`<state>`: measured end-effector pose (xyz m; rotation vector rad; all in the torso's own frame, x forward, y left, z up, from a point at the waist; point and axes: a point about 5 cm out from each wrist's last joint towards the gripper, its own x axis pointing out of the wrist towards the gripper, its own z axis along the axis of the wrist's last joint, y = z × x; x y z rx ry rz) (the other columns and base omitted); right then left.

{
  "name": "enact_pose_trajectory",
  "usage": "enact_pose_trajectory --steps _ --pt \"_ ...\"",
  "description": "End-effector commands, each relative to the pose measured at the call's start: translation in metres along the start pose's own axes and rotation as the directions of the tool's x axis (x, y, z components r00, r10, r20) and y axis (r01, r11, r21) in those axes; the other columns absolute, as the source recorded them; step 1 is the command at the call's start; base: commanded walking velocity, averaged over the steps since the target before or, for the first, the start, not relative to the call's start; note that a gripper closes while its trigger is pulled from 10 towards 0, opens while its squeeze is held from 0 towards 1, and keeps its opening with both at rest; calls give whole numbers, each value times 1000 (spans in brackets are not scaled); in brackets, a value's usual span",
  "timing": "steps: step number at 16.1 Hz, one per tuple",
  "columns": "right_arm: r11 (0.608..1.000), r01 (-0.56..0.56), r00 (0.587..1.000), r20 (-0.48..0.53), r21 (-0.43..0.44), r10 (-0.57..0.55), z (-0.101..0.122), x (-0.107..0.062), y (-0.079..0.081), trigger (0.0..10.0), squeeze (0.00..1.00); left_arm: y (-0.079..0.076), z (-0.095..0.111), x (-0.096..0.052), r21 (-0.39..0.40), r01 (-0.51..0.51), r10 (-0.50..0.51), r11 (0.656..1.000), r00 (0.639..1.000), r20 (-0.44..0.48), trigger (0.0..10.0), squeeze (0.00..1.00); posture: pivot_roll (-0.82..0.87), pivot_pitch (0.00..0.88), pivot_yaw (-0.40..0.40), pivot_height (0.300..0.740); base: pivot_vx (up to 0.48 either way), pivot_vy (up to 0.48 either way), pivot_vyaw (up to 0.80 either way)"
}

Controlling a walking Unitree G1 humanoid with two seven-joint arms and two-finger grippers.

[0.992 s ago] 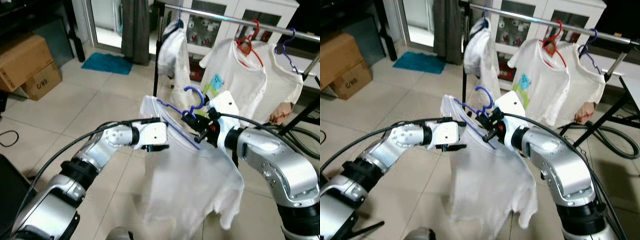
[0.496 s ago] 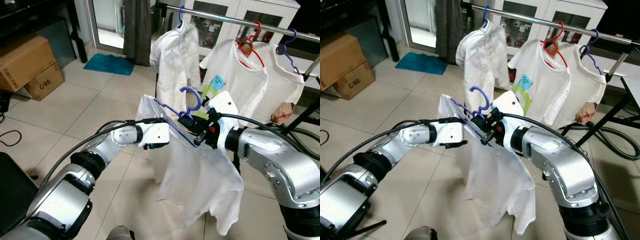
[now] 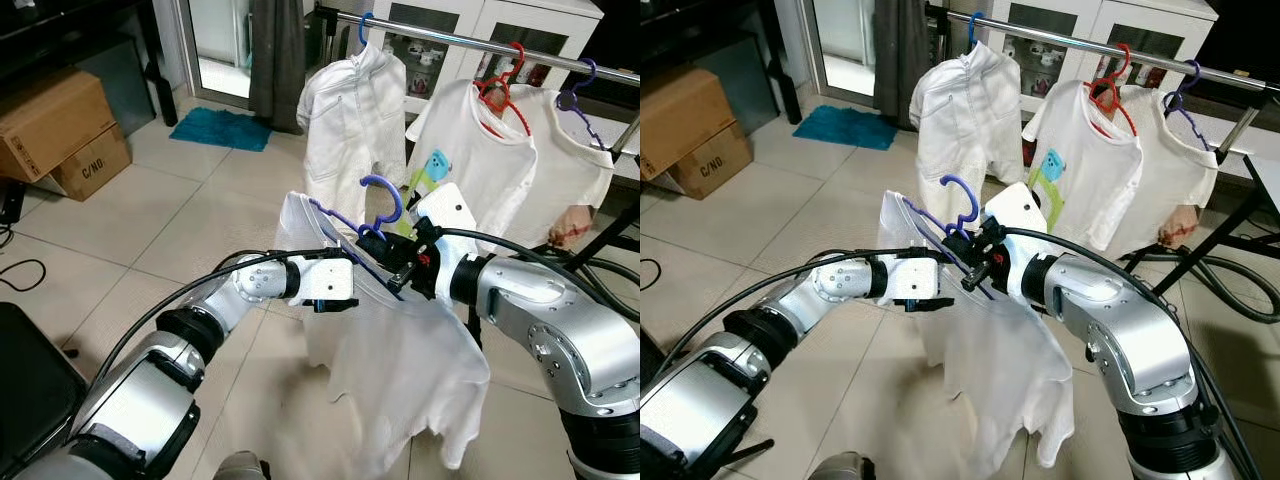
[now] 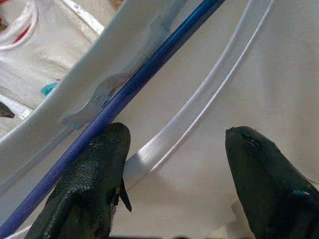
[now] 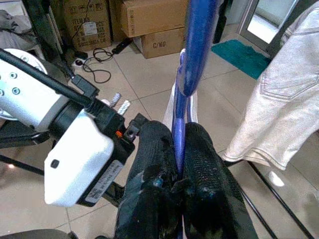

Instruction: Hang hanger

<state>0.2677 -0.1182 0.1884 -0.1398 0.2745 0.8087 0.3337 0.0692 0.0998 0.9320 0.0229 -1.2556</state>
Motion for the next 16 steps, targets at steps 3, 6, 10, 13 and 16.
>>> enact_pose_trajectory --steps 3,6,10,13,16 --pt "999 -44 998 32 -25 45 11 1 7 0 0 2 -3 2 13 26 -25 1000 998 -54 0 0 0 0 -51 740 0 0 0" --pt "999 -43 998 36 -22 43 11 1 7 0 0 0 -7 1 8 49 -49 999 996 -71 0 0 1 0 -49 740 0 0 0" --pt "999 -36 999 34 -17 36 11 1 6 0 0 -4 -8 0 0 73 -73 997 995 -61 0 0 1 0 -46 740 0 0 0" --pt "1000 -29 999 30 -12 29 9 1 5 0 0 -6 -4 0 -6 94 -94 996 996 -1 0 0 3 0 -44 740 0 0 0" --pt "1000 -25 999 28 -9 25 9 1 4 0 0 -9 1 0 -22 118 -117 993 991 59 0 0 5 0 -44 740 0 0 0"
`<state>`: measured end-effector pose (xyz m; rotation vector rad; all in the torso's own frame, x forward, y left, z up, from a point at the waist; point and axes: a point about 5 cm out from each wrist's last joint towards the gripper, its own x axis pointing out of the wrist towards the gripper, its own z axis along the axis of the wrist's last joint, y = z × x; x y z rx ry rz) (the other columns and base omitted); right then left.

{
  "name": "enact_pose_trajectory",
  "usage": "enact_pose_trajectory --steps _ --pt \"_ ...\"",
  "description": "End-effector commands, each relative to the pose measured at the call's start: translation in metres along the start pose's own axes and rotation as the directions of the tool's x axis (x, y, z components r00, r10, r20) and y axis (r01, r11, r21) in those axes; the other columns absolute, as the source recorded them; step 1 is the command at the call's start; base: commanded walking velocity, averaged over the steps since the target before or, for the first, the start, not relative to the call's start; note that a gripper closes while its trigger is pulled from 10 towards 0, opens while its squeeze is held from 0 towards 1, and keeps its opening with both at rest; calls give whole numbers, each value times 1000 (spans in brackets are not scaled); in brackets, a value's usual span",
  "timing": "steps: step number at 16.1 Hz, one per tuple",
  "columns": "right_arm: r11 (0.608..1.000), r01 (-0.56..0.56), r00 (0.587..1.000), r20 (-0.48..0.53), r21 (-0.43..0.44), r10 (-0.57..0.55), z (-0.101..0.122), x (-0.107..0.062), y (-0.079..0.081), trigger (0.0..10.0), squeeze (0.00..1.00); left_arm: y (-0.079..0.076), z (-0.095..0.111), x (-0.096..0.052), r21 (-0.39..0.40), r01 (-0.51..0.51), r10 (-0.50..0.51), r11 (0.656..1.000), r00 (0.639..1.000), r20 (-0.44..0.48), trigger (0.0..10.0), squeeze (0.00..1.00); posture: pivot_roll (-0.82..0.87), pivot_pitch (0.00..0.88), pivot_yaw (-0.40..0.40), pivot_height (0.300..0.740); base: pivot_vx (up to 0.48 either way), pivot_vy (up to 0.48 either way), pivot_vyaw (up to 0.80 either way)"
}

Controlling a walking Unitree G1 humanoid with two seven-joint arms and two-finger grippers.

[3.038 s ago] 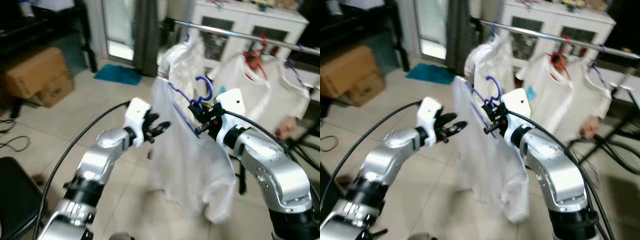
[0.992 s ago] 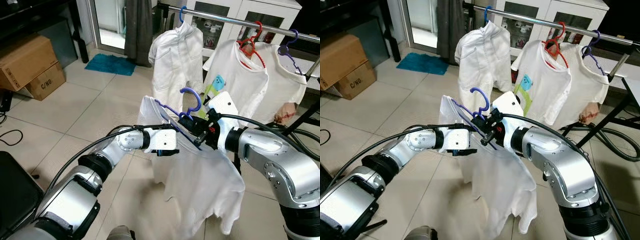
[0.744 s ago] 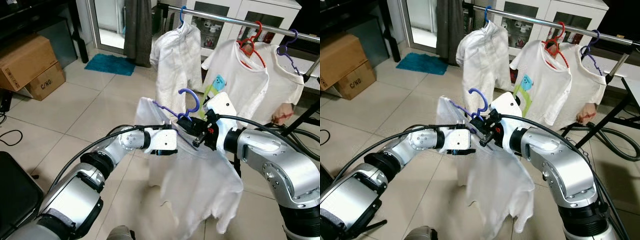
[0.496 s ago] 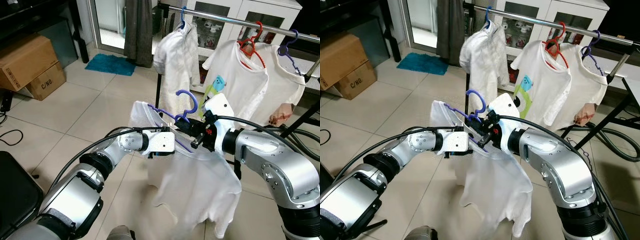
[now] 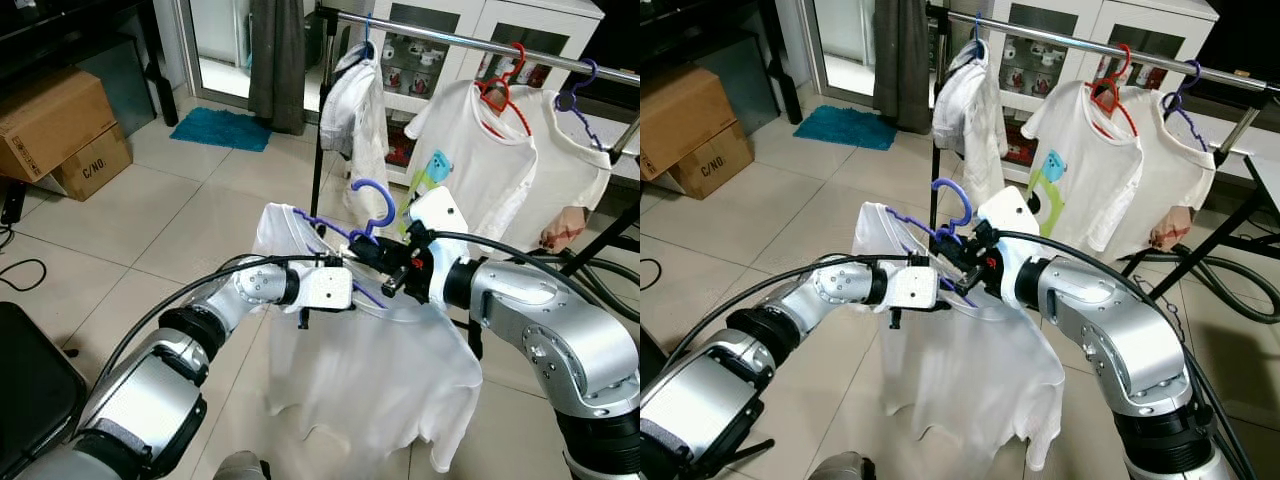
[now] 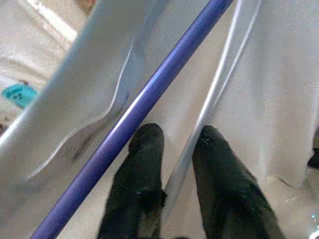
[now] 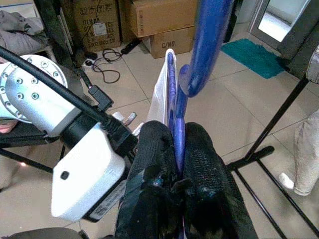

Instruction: Hang hanger

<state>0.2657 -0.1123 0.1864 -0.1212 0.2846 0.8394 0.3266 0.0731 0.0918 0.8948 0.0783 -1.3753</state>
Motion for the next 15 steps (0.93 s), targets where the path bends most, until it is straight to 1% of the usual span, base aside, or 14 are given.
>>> enact_pose_trajectory --steps 1,3,5,8,10,12,13,14,15 --pt "1000 9 1000 29 -22 -9 9 -2 -1 0 0 1 7 2 9 1 -2 1000 999 44 0 0 4 0 -44 740 0 0 0" --pt "1000 13 1000 26 -13 -12 7 -3 -2 0 0 3 10 -1 0 -17 17 1000 996 85 0 0 3 0 -42 740 0 0 0" --pt "1000 18 1000 23 -5 -18 6 -3 -2 0 0 6 9 -6 -9 -43 44 999 994 102 0 0 3 0 -42 740 0 0 0" --pt "1000 21 1000 23 5 -21 4 -4 -2 0 0 7 6 -12 -14 -59 60 998 993 104 0 0 6 0 -45 740 0 0 0" --pt "999 29 999 19 28 -29 1 -4 -3 0 0 10 10 -16 -17 -73 74 997 987 140 0 0 7 0 -47 740 0 0 0" --pt "989 82 996 33 123 -86 -5 0 -9 0 0 10 22 -16 10 -59 56 998 976 212 0 0 10 0 -49 740 0 0 0" --pt "984 91 994 38 155 -98 -6 1 -10 0 0 9 25 -16 17 -51 46 999 973 224 0 0 11 0 -49 740 0 0 0" --pt "972 98 993 46 214 -110 -11 7 -9 0 0 8 29 -15 30 -37 29 999 970 240 0 0 13 0 -51 740 0 0 0" --pt "964 85 994 38 252 -98 -16 12 -4 0 0 10 32 -14 30 -51 42 998 967 250 0 0 16 0 -53 740 0 0 0"
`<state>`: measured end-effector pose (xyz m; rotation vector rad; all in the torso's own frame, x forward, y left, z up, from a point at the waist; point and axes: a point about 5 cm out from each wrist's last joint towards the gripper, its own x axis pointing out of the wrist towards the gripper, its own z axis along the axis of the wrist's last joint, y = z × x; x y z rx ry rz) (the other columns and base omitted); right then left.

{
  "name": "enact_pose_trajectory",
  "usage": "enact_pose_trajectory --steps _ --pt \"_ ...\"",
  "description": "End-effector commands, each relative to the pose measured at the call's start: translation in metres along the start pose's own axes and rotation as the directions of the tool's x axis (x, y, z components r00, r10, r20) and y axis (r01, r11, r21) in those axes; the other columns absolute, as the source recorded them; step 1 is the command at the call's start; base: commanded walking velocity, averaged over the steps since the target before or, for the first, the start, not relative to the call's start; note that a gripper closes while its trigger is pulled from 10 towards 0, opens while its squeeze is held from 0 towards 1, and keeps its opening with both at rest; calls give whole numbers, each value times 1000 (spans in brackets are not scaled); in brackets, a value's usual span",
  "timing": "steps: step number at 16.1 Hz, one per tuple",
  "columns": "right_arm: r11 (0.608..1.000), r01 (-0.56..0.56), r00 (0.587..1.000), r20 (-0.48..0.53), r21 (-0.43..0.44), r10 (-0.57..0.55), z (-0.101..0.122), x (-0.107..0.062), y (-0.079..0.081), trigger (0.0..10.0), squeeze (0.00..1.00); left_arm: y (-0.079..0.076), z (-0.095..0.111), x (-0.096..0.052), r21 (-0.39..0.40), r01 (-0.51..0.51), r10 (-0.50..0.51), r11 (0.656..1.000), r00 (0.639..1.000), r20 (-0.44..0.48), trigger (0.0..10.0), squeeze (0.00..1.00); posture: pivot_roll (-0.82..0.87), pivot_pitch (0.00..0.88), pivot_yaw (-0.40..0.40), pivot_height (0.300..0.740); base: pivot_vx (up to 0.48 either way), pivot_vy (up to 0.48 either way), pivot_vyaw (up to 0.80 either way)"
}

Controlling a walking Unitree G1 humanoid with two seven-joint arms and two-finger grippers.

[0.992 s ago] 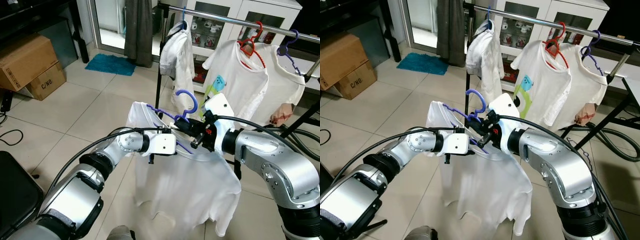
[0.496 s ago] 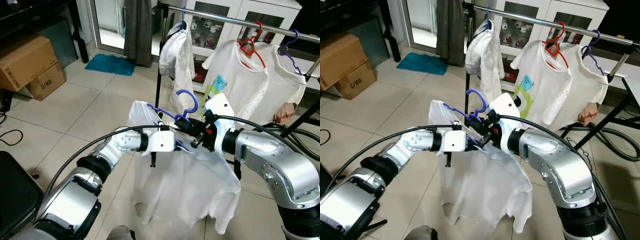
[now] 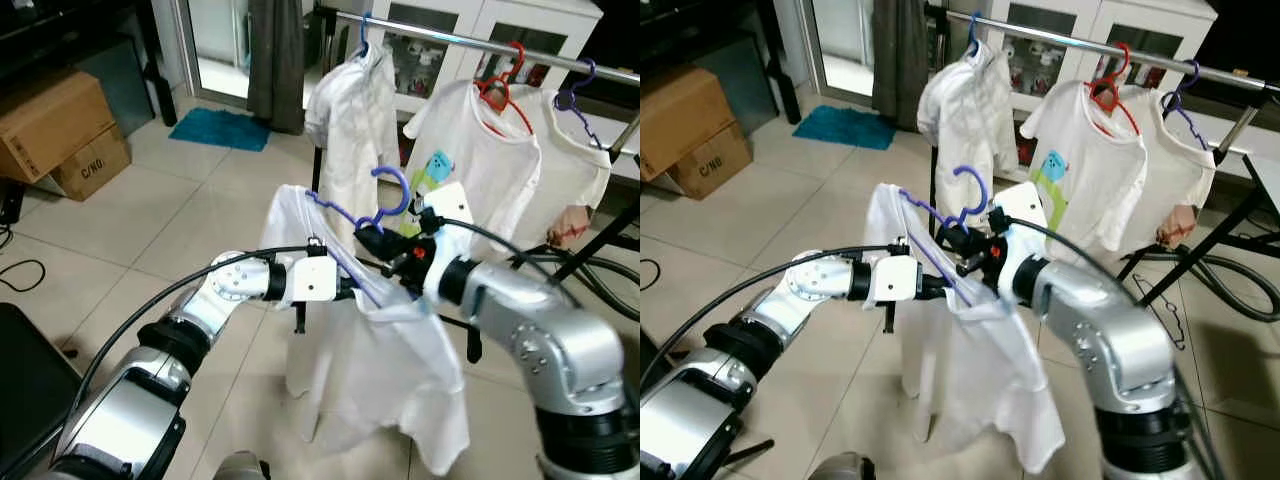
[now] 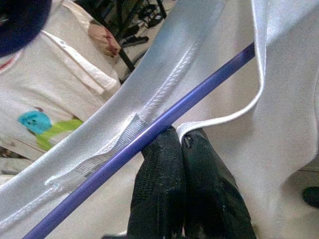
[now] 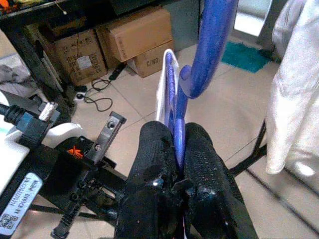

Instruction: Hang hanger

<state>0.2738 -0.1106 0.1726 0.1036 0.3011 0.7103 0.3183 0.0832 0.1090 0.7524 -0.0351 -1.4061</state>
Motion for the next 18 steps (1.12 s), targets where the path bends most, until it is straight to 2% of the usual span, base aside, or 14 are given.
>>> enact_pose_trajectory --steps 1,4,8,11,13,15,16,17,18 --pt "1000 4 999 -54 18 -3 -14 4 2 0 0 16 26 7 66 -52 45 996 993 107 0 0 18 0 -54 740 0 0 0" --pt "999 50 996 -74 12 -49 -21 13 1 0 0 28 39 4 63 -95 84 994 985 152 0 0 13 0 -45 740 0 0 0" --pt "994 95 992 -85 -49 -99 -20 38 -4 0 0 26 61 19 18 -55 48 998 965 258 0 0 3 0 -37 740 0 0 0" --pt "993 95 990 -96 -63 -101 -22 45 -7 0 0 24 71 18 -6 -27 28 1000 953 300 0 0 12 0 -45 740 0 0 0" --pt "995 71 992 -98 -73 -78 -22 43 -6 0 0 24 68 16 0 -30 29 1000 960 277 0 0 15 0 -49 740 0 0 0" --pt "988 -60 995 -93 -141 47 -21 27 -7 0 0 26 45 3 9 -55 53 998 987 149 0 0 16 0 -50 740 0 0 0" --pt "976 -112 991 -99 -185 95 -18 16 -9 0 0 25 31 -6 23 -33 32 999 998 51 0 0 14 0 -47 740 0 0 0" --pt "974 -115 991 -96 -197 98 -17 14 -10 0 0 24 28 -9 20 -26 25 999 999 24 0 0 14 0 -47 740 0 0 0" --pt "970 -116 991 -87 -216 99 -12 9 -13 0 0 22 18 -13 9 -10 10 1000 999 -43 0 0 13 0 -45 740 0 0 0"
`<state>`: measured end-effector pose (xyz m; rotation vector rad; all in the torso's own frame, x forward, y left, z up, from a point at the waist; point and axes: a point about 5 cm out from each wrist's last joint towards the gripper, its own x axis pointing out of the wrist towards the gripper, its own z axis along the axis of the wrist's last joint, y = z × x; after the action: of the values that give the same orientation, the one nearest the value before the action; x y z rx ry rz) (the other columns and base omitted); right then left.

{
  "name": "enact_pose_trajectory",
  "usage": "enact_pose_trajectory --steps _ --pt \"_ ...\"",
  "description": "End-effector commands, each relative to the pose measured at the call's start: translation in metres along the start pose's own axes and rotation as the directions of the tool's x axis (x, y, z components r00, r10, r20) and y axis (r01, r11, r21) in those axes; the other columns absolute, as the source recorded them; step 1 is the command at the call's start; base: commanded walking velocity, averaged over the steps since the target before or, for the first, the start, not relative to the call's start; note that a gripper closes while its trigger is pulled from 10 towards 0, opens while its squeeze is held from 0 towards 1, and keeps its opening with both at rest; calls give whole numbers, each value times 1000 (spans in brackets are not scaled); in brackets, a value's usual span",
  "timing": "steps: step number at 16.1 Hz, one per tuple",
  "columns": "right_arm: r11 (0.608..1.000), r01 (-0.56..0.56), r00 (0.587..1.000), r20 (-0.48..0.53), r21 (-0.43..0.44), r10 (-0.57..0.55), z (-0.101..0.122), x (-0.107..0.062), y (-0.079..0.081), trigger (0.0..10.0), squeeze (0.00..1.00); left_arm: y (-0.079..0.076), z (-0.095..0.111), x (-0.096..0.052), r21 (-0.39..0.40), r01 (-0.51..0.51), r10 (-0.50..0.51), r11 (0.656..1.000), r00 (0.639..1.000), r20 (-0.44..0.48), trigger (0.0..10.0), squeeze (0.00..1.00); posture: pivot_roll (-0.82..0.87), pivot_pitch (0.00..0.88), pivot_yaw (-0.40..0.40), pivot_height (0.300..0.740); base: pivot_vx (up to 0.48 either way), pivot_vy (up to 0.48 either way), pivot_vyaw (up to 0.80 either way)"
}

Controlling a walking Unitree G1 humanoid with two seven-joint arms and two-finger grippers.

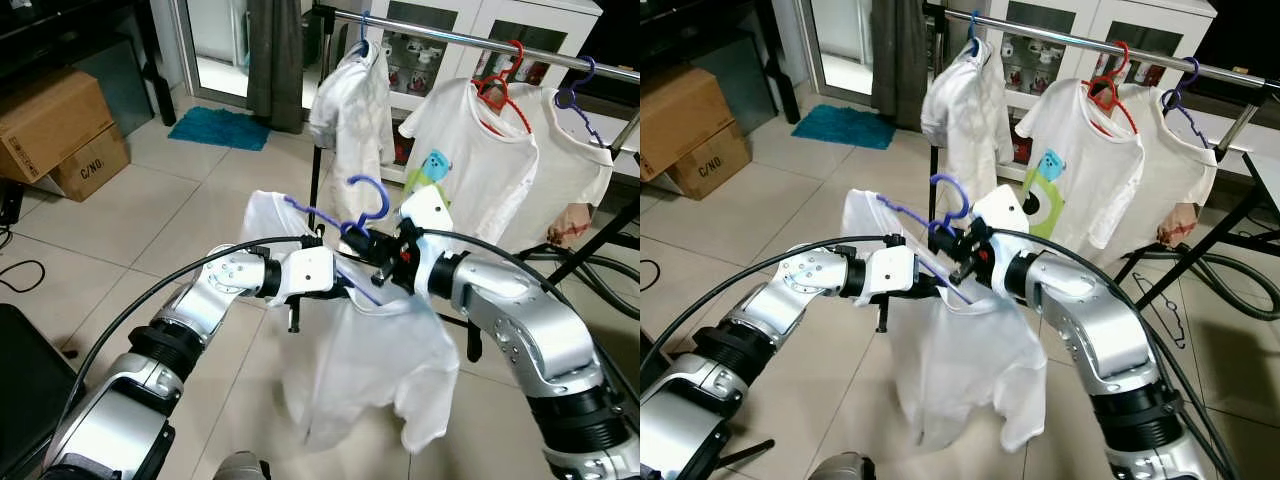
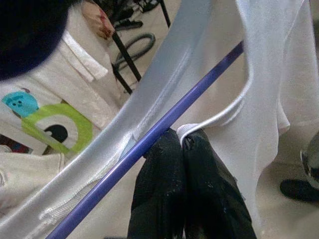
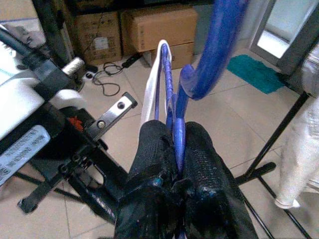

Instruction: Hang hanger

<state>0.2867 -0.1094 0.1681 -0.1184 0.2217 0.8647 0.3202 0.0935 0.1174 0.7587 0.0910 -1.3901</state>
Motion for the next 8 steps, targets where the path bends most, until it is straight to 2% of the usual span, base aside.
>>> enact_pose_trajectory --steps 1,3,4,5,6,7,8 --pt "1000 0 999 -39 21 1 -8 -7 -3 0 0 15 10 -5 72 -45 45 996 999 1 0 0 10 0 -42 740 0 0 0" --pt "1000 -20 1000 -15 13 20 -5 -12 -2 0 0 17 8 -5 68 -74 74 995 997 1 0 0 8 0 -41 740 0 0 0" --pt "999 -32 999 -4 17 32 -5 -13 -1 0 0 19 11 -3 79 -102 102 992 995 14 3882 0 8 0 -41 740 0 0 0" --pt "999 -34 999 -1 20 34 -5 -13 0 0 0 20 17 1 70 -123 119 990 991 54 10000 0 7 0 -41 740 0 0 0" --pt "999 -29 1000 0 20 29 -5 -12 1 0 0 19 20 3 60 -122 117 991 990 84 10000 0 6 0 -40 740 0 0 0" --pt "1000 -17 1000 5 18 17 -3 -11 1 0 0 17 22 3 39 -120 115 992 985 126 10000 1000 6 0 -39 740 0 0 0" --pt "1000 -11 1000 8 16 11 -2 -11 1 0 0 16 23 3 29 -113 108 993 984 144 10000 1000 5 0 -37 740 0 0 0"
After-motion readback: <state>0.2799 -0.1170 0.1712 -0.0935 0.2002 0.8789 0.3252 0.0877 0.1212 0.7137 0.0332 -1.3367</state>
